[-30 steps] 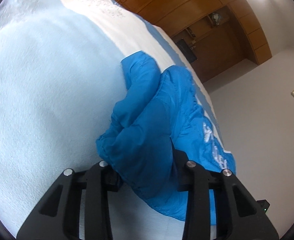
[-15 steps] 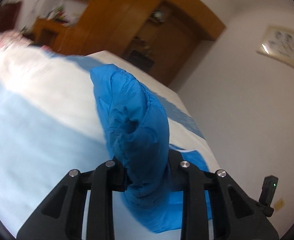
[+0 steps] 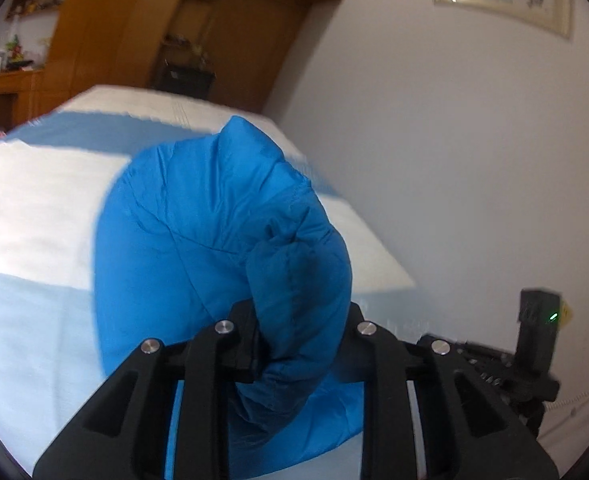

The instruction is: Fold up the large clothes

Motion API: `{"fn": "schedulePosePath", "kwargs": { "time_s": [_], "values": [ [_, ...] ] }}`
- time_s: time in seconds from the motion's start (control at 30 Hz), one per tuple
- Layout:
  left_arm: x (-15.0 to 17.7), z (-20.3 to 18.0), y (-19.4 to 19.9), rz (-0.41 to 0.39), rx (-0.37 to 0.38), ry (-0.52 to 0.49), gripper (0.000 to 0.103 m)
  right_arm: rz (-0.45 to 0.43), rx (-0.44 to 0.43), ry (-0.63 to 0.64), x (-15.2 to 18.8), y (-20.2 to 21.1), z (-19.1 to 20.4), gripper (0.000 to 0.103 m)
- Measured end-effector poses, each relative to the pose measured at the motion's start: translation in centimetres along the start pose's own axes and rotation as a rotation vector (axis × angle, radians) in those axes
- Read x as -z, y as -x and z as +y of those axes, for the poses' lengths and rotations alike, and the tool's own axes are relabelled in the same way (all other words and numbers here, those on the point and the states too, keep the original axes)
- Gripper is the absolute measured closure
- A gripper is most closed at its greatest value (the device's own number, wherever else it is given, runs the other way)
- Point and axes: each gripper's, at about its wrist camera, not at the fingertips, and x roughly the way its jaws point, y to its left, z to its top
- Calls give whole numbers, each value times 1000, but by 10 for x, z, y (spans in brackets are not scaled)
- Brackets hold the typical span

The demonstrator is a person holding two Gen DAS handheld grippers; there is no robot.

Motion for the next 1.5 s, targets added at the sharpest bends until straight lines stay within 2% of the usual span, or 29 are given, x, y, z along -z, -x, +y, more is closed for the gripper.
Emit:
{"fn": "schedulePosePath", "kwargs": {
  "time_s": [0.1, 0.33, 0.63, 0.83, 0.9, 0.93, 1.0, 1.07, 1.13, 1.2, 1.23, 1.27, 1.3, 1.33, 1.4, 1.43, 1.5],
  "values": [
    [9, 3, -31, 74, 13, 2, 81, 16, -9, -7, 3, -3, -4, 84],
    [28, 18, -62, 146, 6, -16, 81, 41, -24, -24, 6, -11, -8, 84],
    [48, 22, -72, 147, -22, -65, 81, 58, -41, -34, 9, -22, -11, 84],
    [47, 25, -79, 137, -28, -86, 80, 61, -54, -38, 9, -24, -7, 84],
    [52, 18, -66, 143, -20, -91, 78, 57, -64, -35, 5, -25, -4, 83],
    [49, 19, -63, 149, -6, -88, 77, 54, -68, -33, 3, -24, -2, 81],
    [41, 19, -54, 154, 29, -67, 74, 41, -84, -23, -6, -22, 4, 67],
    [33, 24, -42, 165, 87, -35, 67, 38, -110, -15, -16, -22, 10, 64],
    [26, 30, -27, 174, 188, 22, 47, 46, -149, -13, -26, -24, 15, 63],
    [20, 34, -13, 178, 281, 63, 45, 66, -209, -16, -37, -29, 22, 51],
    [17, 36, -5, 169, 301, 72, 45, 77, -232, -22, -42, -32, 24, 47],
    [12, 41, 8, 134, 283, 74, 45, 100, -267, -41, -47, -38, 25, 36],
    [8, 46, 15, 109, 248, 72, 45, 117, -291, -57, -51, -42, 26, 30],
    [5, 51, 20, 94, 208, 71, 45, 146, -326, -83, -56, -49, 26, 29],
    [-2, 70, 27, 58, 56, 69, 45, 195, -362, -119, -62, -63, 27, 27],
    [-5, 81, 27, 48, -60, 61, 45, 225, -375, -135, -66, -72, 27, 26],
    [-7, 93, 23, 51, -187, 35, 45, 257, -378, -157, -71, -84, 26, 23]
  ]
}}
